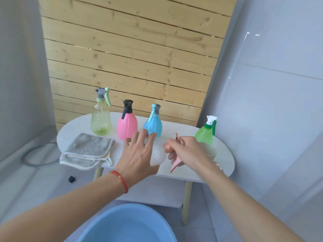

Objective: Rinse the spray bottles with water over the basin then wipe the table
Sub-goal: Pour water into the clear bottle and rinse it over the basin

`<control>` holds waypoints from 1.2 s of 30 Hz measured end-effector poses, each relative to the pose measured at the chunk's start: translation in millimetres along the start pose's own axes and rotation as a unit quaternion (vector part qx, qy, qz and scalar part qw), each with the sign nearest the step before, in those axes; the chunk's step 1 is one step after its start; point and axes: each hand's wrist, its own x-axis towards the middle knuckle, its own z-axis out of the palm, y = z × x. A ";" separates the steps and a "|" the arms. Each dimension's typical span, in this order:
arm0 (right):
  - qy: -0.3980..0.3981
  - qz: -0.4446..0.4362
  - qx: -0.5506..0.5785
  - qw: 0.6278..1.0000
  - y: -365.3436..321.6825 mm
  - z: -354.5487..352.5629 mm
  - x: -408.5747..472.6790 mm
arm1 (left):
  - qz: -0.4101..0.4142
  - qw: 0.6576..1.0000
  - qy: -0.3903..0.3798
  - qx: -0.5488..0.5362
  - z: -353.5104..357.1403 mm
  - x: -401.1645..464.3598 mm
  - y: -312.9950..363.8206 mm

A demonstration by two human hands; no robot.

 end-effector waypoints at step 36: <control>-0.083 -0.139 -0.025 0.986 64.3 60.0 1.9 | -0.086 0.969 -0.223 -0.063 -25.5 -56.3 -62.2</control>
